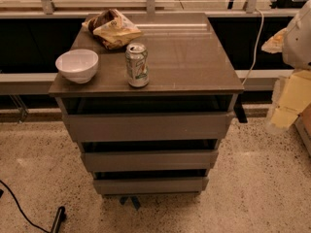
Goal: Open bottom drawer
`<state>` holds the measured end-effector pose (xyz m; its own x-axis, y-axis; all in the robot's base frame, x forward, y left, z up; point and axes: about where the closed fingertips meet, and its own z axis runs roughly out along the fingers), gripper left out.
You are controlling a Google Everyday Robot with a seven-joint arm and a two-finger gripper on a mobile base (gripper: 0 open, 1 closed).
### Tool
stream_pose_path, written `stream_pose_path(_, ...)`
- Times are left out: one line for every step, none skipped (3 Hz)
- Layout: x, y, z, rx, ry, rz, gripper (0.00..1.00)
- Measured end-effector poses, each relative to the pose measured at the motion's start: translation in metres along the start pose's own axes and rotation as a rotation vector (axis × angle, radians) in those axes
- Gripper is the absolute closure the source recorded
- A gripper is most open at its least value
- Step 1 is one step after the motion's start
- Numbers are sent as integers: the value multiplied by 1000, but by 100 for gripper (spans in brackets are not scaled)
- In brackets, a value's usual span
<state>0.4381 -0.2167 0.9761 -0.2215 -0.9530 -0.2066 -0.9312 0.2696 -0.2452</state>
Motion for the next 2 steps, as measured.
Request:
stream_pose_path(0,0,0,0,0,0,0)
stream_pose_path(-7,0,24,0,-52,10,0)
